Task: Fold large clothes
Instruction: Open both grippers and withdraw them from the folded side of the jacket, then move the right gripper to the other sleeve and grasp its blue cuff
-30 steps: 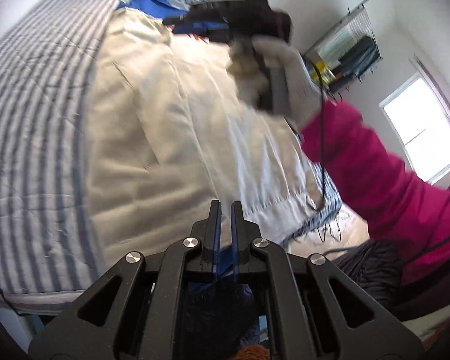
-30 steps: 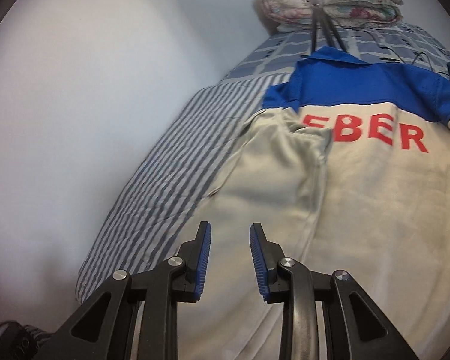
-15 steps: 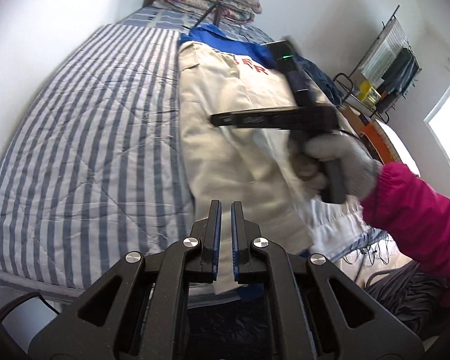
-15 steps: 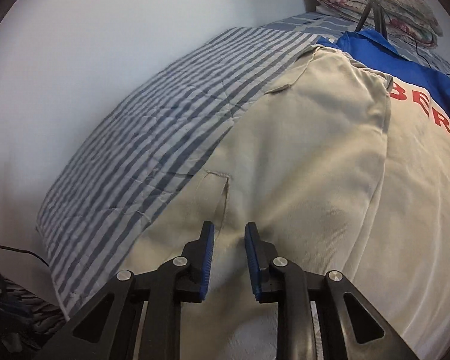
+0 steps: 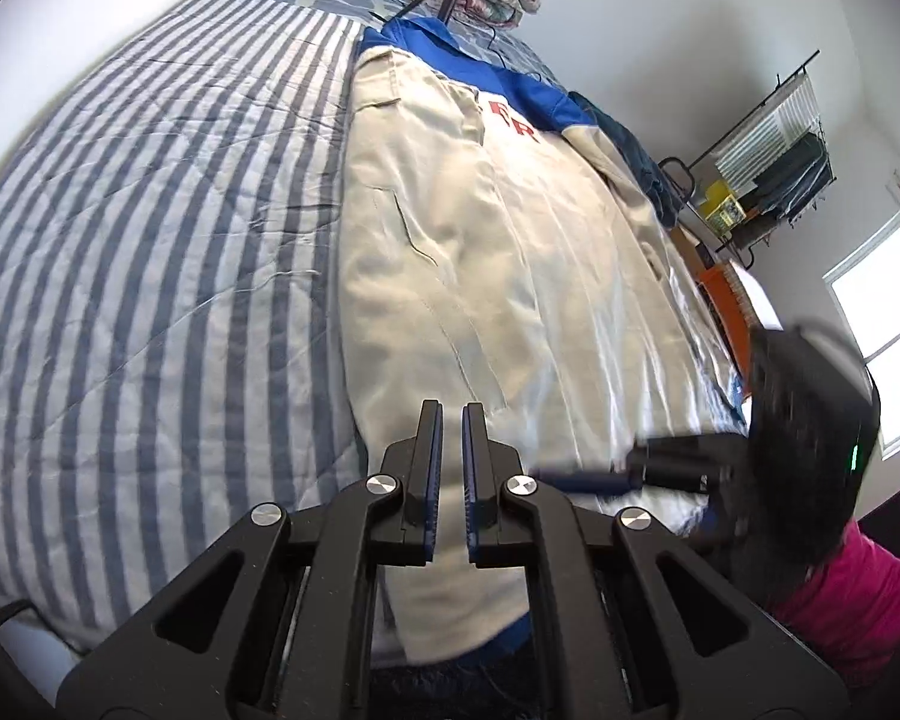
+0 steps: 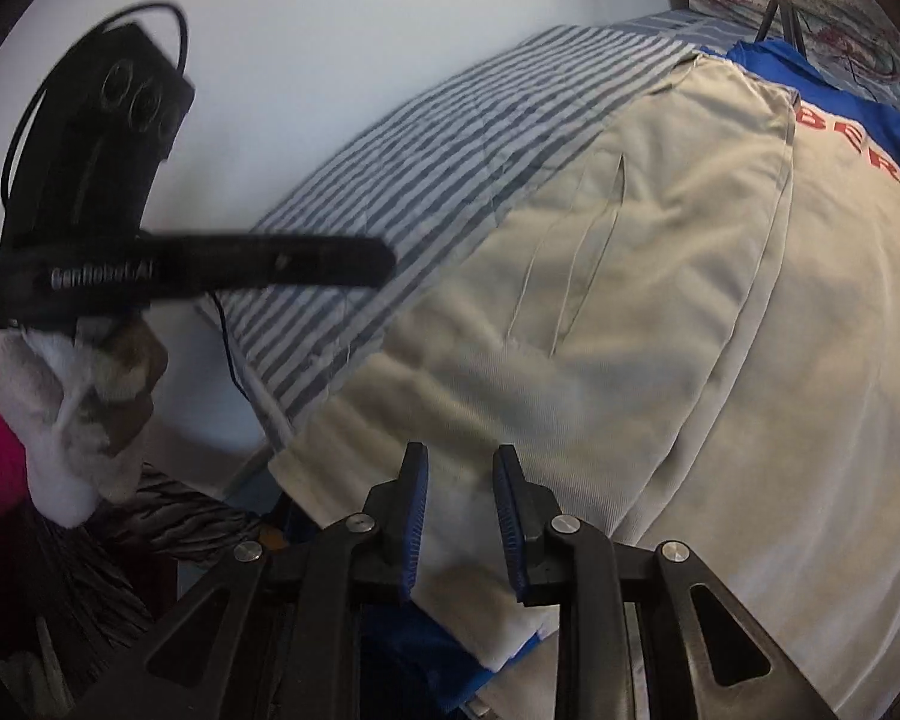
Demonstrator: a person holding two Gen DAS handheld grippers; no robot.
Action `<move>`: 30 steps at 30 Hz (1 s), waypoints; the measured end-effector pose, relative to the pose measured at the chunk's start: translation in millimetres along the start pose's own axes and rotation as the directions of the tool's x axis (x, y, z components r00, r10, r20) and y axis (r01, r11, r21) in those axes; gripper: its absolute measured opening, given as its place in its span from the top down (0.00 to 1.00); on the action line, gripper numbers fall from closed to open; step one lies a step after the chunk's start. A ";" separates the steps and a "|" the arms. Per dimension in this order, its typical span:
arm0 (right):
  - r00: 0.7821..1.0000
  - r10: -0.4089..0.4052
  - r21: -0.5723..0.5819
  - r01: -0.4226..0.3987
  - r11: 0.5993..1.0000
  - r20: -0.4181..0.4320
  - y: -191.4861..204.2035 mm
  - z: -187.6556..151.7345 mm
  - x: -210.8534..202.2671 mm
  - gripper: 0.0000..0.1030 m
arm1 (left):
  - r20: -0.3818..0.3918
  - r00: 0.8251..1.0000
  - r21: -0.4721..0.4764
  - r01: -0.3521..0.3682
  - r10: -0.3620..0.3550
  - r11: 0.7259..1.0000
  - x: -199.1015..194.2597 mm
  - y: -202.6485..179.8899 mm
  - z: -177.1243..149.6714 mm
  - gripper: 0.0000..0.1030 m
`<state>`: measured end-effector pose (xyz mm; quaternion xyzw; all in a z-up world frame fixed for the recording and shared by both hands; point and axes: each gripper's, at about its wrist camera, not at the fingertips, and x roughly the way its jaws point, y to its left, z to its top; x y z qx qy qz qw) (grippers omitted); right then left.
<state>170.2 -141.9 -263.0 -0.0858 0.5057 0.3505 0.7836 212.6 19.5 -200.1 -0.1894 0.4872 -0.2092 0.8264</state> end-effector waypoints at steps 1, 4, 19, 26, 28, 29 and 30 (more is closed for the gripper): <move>1.000 -0.012 0.002 0.012 1.000 -0.001 1.0 -6.4 3.0 0.77 | -0.023 1.000 0.012 -0.008 0.008 1.000 8.0 -0.6 -1.1 0.98; 1.000 -0.013 0.022 0.013 1.000 0.023 -2.7 -16.5 4.4 0.78 | -0.119 0.991 0.034 -0.060 0.064 0.998 33.6 3.8 -15.9 0.98; 0.981 -0.101 0.045 0.095 0.994 0.164 -6.7 -46.8 -76.9 0.63 | -0.008 1.000 0.136 -0.020 0.021 0.991 -18.3 -34.4 -42.5 0.97; 0.936 -0.208 0.134 0.176 0.975 0.283 -35.0 -69.3 -130.9 0.31 | 0.060 0.995 0.193 0.061 -0.073 0.979 -44.3 -88.0 -19.0 0.53; 0.921 -0.242 0.165 0.199 0.966 0.305 -47.2 -72.7 -143.4 0.24 | 0.079 0.992 0.207 0.081 -0.099 0.975 -48.1 -102.0 -11.2 0.48; 0.912 -0.263 0.189 0.211 0.959 0.315 -54.9 -76.5 -151.6 0.19 | 0.082 0.991 0.217 0.088 -0.108 0.972 -49.2 -110.5 -7.5 0.48; 0.905 -0.280 0.213 0.219 0.952 0.320 -61.8 -80.3 -159.5 0.18 | 0.083 0.990 0.225 0.096 -0.117 0.970 -51.4 -117.7 -6.8 0.48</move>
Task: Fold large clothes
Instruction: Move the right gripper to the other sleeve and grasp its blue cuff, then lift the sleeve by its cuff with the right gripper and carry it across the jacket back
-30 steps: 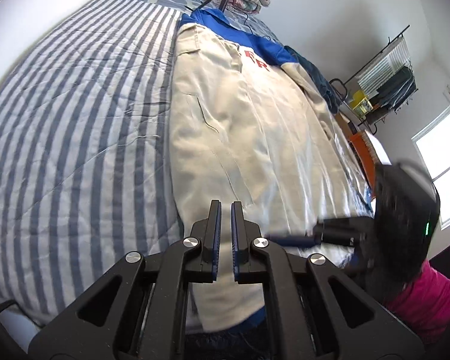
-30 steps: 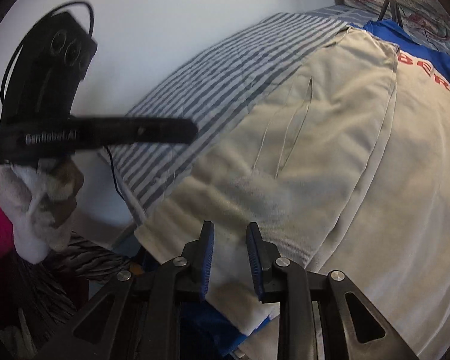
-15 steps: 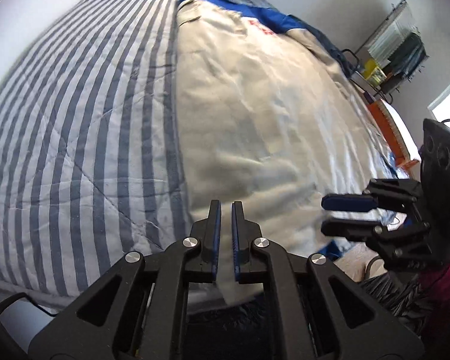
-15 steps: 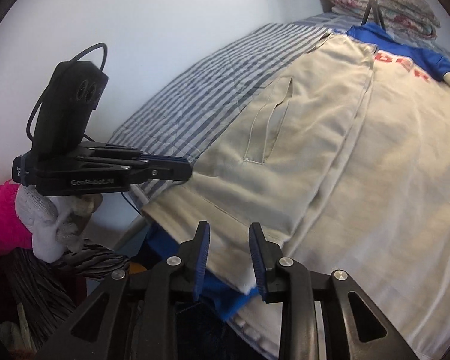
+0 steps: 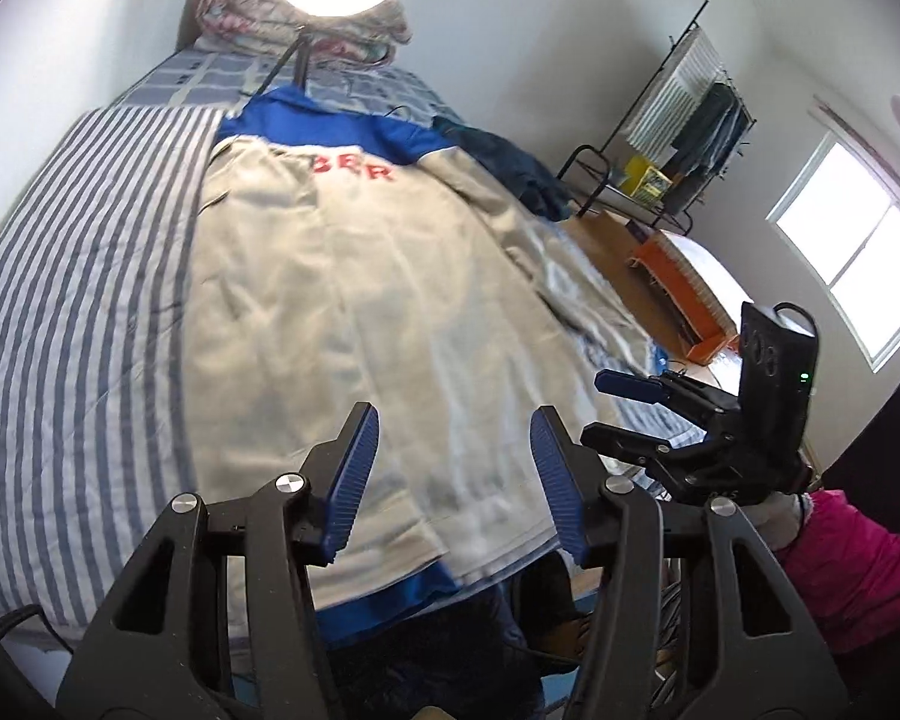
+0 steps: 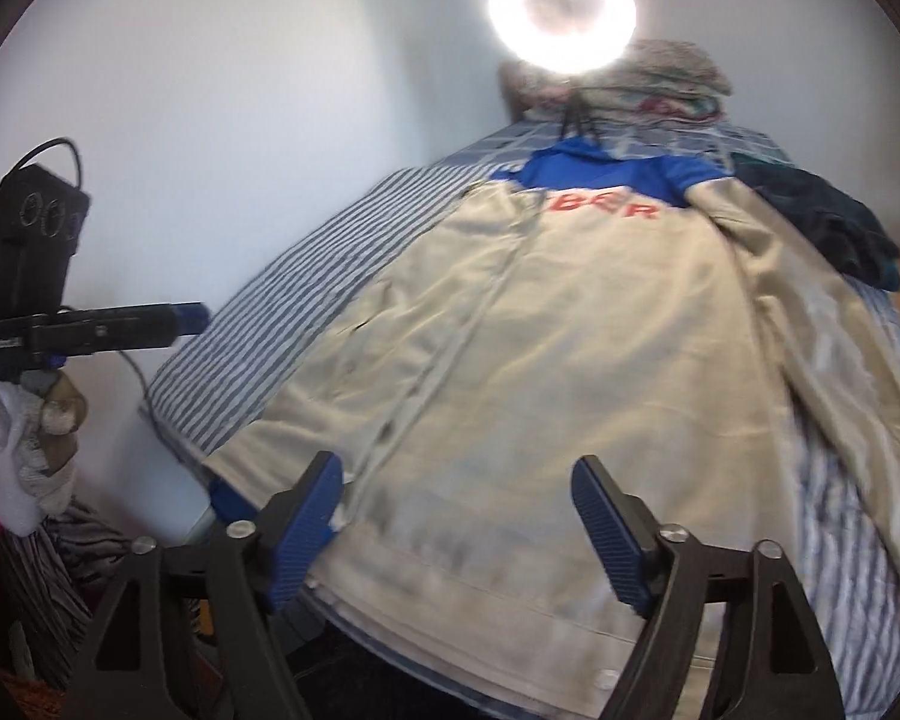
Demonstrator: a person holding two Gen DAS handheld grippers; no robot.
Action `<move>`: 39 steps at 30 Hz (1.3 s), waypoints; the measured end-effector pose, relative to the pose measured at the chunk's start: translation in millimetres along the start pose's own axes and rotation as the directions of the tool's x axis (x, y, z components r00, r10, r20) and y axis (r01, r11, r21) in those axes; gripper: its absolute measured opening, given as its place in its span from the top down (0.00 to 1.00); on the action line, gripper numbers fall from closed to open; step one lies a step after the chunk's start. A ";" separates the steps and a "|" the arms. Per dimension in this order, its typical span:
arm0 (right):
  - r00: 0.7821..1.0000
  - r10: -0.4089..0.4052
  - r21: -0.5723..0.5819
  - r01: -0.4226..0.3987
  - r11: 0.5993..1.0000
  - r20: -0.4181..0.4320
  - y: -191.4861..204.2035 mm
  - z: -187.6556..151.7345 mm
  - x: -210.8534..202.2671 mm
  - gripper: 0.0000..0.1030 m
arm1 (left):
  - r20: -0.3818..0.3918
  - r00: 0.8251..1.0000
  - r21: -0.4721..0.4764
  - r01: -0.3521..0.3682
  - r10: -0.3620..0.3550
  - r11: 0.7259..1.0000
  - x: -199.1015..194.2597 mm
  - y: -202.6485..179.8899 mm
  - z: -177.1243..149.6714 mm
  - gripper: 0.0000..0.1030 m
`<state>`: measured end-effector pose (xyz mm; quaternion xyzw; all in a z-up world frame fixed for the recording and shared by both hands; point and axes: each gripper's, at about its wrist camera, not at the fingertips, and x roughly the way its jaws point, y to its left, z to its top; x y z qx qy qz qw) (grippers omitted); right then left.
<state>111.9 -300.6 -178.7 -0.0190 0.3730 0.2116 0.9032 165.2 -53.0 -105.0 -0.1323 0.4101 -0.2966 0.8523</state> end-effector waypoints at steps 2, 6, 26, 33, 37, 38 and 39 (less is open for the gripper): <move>0.999 -0.044 0.040 0.043 0.998 0.016 -17.9 1.0 -10.4 0.18 | 0.003 1.000 0.018 0.020 -0.020 1.000 4.4 -13.5 9.9 0.48; 0.984 -0.180 0.095 0.178 0.979 0.013 -57.7 1.5 -31.2 0.18 | -0.006 0.999 0.057 0.047 -0.046 0.997 20.8 -37.1 22.0 0.47; 0.942 -0.320 0.802 0.266 0.535 -0.100 -306.8 -131.1 -127.5 0.40 | -0.115 0.986 0.118 0.134 -0.121 0.984 89.2 -84.6 28.7 0.48; 0.974 -0.224 0.912 0.066 0.405 0.029 -348.9 -157.8 -123.9 0.49 | -0.130 0.985 0.107 0.126 -0.112 0.986 98.5 -81.4 27.7 0.47; 0.976 -0.212 0.919 0.036 0.393 0.052 -365.5 -154.9 -116.1 0.51 | -0.141 0.985 0.101 0.114 -0.099 0.988 102.5 -76.2 25.0 0.48; 0.976 -0.207 0.917 0.030 0.398 0.059 -368.8 -152.0 -112.6 0.51 | -0.144 0.985 0.100 0.112 -0.097 0.989 103.5 -75.6 24.5 0.48; 0.976 -0.207 0.915 0.025 0.403 0.064 -372.1 -149.0 -109.8 0.51 | -0.147 0.985 0.099 0.108 -0.092 0.989 104.5 -74.6 23.9 0.47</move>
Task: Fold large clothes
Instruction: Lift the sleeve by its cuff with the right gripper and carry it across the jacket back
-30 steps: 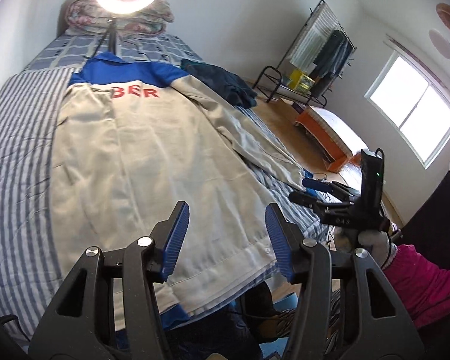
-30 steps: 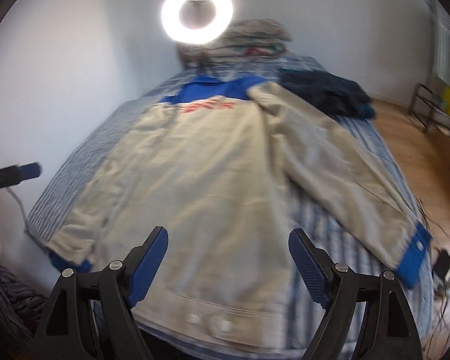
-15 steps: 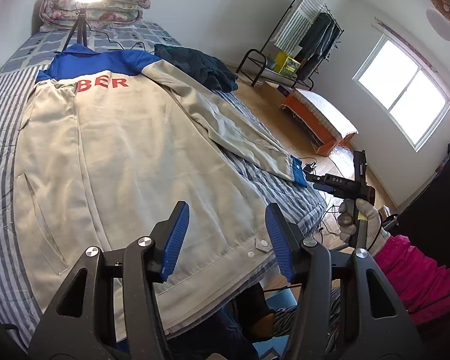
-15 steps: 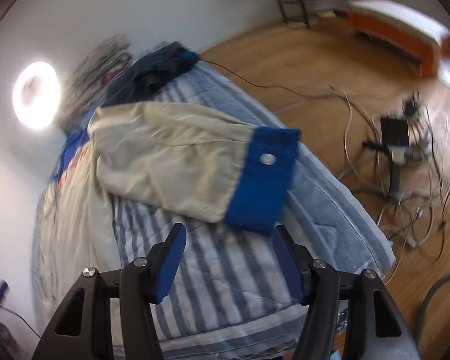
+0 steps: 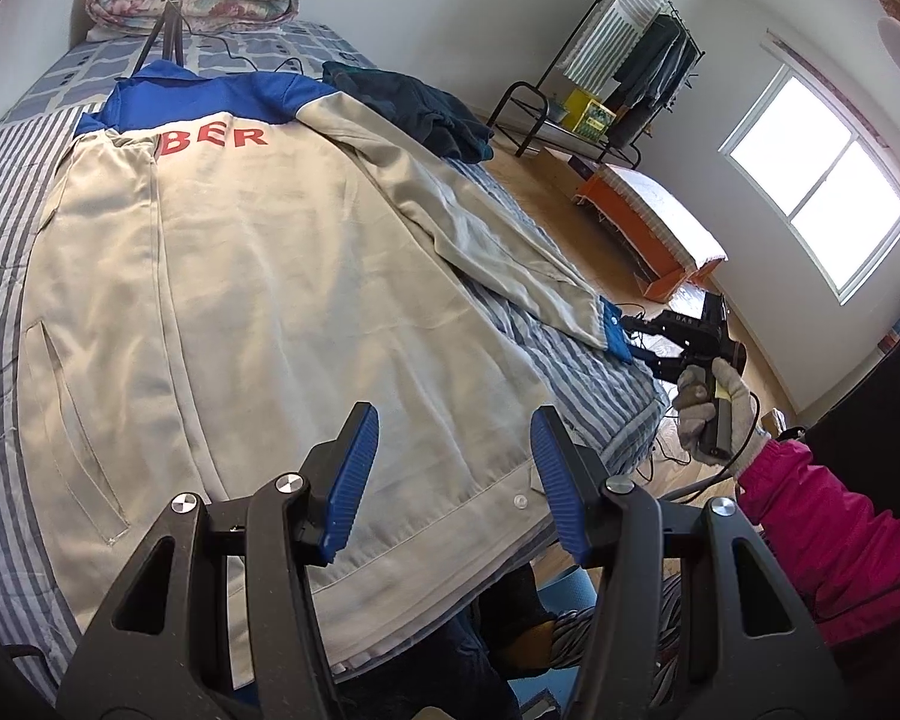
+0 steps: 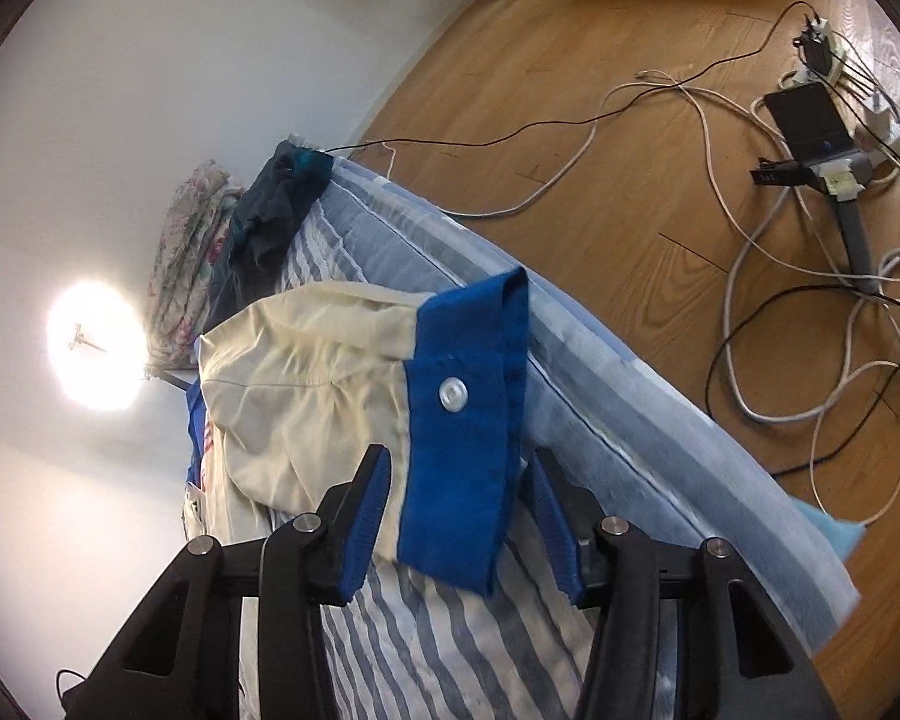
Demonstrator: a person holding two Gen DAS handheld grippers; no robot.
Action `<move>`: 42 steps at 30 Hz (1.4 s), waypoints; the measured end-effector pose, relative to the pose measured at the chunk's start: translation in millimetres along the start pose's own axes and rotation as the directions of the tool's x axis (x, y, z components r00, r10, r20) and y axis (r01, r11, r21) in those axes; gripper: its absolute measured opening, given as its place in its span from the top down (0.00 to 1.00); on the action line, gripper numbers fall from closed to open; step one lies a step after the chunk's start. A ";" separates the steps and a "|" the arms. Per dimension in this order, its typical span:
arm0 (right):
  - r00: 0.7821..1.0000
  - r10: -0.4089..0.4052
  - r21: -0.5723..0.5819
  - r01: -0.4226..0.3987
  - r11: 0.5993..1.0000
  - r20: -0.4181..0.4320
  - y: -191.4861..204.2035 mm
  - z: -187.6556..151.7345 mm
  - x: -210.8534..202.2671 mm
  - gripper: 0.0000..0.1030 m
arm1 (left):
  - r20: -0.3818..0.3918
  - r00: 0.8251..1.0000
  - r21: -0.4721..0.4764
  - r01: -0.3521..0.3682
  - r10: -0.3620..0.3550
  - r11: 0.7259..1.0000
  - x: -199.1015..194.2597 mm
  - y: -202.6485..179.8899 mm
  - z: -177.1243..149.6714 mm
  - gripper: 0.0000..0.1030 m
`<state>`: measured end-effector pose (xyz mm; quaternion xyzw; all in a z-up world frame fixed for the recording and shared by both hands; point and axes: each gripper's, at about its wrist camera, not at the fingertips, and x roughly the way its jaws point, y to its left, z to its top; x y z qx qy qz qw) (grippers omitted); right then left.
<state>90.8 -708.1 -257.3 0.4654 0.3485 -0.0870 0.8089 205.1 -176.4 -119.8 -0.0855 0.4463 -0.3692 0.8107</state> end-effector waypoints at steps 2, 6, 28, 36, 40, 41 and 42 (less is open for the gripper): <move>1.000 -0.002 -0.004 0.002 1.000 0.011 1.1 7.0 6.3 0.51 | -0.007 1.000 0.001 -0.008 0.008 1.000 1.6 2.1 -2.0 0.47; 0.999 0.010 -0.001 -0.010 1.000 0.034 6.0 16.8 16.2 0.54 | -0.021 0.999 -0.001 -0.025 0.025 1.000 3.7 6.1 -7.3 0.47; 0.983 -0.044 -0.713 0.159 0.683 0.177 195.3 -98.9 -27.8 0.94 | 0.010 0.999 -0.002 -0.050 0.050 0.999 -9.5 11.0 -8.3 0.48; 1.000 -0.009 -0.884 0.023 0.468 0.021 230.6 -191.3 -16.3 0.94 | 0.023 0.998 -0.058 -0.062 0.063 0.996 -14.4 28.2 -7.3 0.48; 0.997 -0.050 -0.945 -0.046 0.324 -0.065 235.6 -240.5 -0.2 0.94 | 0.020 0.998 -0.092 -0.065 0.067 0.994 -12.7 37.7 -7.4 0.48; 0.994 -0.065 -0.954 -0.067 0.293 -0.090 235.5 -252.6 4.0 0.94 | 0.019 0.998 -0.105 -0.064 0.066 0.992 -11.7 40.7 -7.7 0.48; 0.990 -0.079 -0.959 -0.092 0.270 -0.117 233.6 -262.7 7.5 0.94 | 0.016 0.998 -0.118 -0.062 0.064 0.991 -10.6 43.2 -7.6 0.47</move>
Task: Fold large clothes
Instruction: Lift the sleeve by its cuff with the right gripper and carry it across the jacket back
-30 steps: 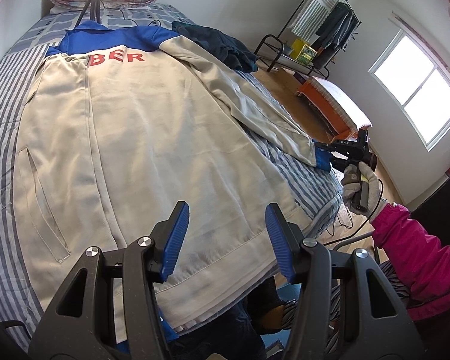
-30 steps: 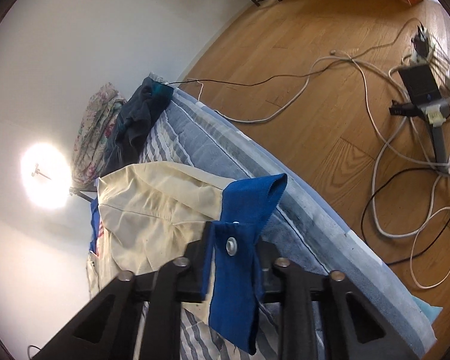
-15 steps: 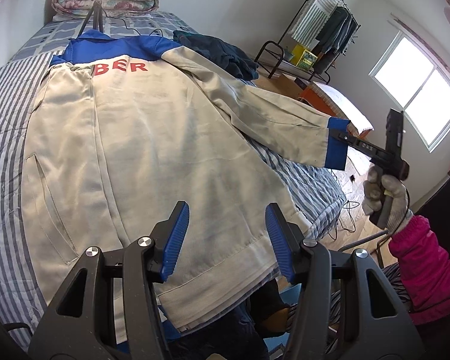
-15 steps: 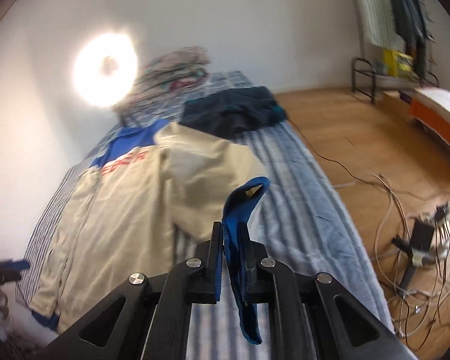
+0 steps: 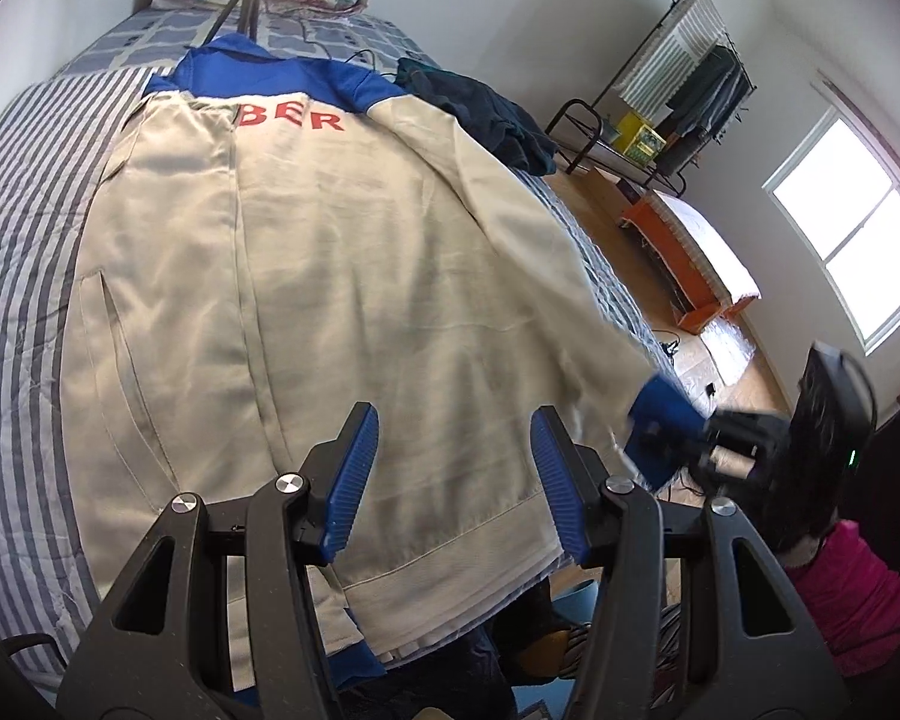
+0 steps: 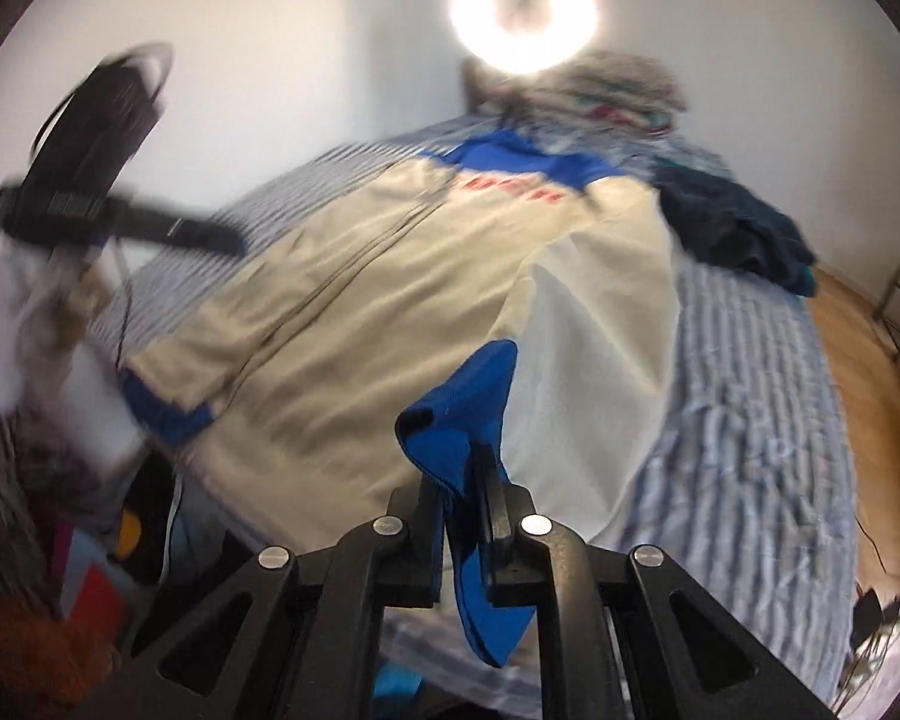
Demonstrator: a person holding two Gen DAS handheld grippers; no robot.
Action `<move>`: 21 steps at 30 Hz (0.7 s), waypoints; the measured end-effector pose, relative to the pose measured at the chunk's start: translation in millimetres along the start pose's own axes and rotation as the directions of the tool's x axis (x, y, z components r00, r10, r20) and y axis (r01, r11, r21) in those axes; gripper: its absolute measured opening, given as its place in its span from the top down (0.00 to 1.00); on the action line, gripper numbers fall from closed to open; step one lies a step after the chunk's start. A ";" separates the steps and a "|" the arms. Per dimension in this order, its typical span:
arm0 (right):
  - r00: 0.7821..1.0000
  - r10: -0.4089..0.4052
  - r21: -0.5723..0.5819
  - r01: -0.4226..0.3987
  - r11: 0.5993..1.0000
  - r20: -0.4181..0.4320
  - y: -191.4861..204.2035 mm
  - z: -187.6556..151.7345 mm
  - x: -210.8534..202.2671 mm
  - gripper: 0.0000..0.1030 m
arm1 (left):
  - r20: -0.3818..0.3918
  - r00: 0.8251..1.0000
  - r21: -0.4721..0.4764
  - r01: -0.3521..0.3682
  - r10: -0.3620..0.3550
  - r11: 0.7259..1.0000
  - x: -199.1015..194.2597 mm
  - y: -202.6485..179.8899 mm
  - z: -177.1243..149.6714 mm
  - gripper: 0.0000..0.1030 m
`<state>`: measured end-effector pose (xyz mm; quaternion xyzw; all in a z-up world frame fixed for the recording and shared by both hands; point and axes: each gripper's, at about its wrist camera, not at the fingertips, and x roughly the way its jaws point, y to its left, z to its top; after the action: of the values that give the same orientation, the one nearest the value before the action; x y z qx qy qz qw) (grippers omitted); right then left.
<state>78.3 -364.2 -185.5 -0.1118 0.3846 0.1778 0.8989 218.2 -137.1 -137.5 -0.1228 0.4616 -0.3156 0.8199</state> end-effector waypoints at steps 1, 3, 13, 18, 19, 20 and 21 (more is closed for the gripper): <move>0.999 0.021 -0.027 -0.022 0.999 -0.026 8.1 -4.7 5.7 0.94 | -0.001 1.000 -0.017 0.003 -0.003 1.000 1.6 3.4 0.5 0.48; 0.995 0.048 -0.096 -0.056 0.994 -0.092 24.1 -15.0 20.4 0.94 | -0.003 1.000 -0.065 0.015 -0.015 0.998 5.6 11.4 1.1 0.47; 0.981 0.125 -0.111 -0.142 0.984 -0.147 32.9 -32.4 23.1 0.86 | -0.072 0.995 -0.244 0.044 -0.063 0.969 48.2 33.7 -6.5 0.47; 0.970 0.225 -0.076 -0.232 0.970 -0.098 25.1 -28.3 2.3 0.71 | -0.121 0.987 -0.255 0.076 -0.110 0.964 71.9 25.5 -17.3 0.48; 0.967 0.239 -0.061 -0.245 0.968 -0.082 20.9 -26.9 -0.8 0.70 | -0.132 0.985 -0.255 0.078 -0.115 0.964 76.9 22.2 -20.2 0.48; 0.963 0.260 -0.039 -0.262 0.964 -0.066 14.8 -25.4 -2.1 0.67 | -0.142 0.983 -0.253 0.077 -0.115 0.964 80.3 18.5 -22.8 0.48; 0.959 0.281 0.001 -0.282 0.959 -0.042 4.9 -24.4 -6.7 0.60 | -0.153 0.982 -0.252 0.072 -0.114 0.965 85.3 16.4 -25.0 0.48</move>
<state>56.0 -369.5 -197.5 -0.0621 0.4146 0.3025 0.8560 235.9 -176.0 -217.1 -0.2178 0.5576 -0.3036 0.7413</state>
